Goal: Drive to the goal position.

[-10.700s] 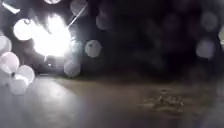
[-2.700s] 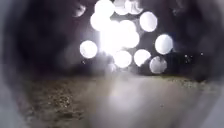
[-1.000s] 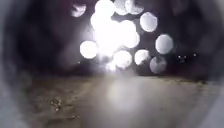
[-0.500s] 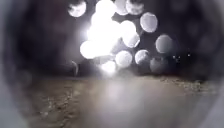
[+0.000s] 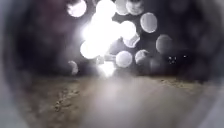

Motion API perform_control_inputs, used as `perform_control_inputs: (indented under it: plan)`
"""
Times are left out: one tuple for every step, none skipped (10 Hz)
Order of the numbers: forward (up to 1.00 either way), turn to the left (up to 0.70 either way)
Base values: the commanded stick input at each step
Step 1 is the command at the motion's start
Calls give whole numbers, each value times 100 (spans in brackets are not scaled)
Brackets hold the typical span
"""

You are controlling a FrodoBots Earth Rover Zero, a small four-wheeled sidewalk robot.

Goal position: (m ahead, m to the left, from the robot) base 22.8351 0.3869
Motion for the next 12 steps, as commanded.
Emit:
perform_control_inputs:
  plan:
    - [70, 0]
    - [70, 0]
    - [70, 0]
    - [70, 0]
    - [70, 0]
    - [70, 0]
    - [70, 0]
    - [70, 0]
    - [70, 0]
    - [70, 0]
    - [70, 0]
    - [70, 0]
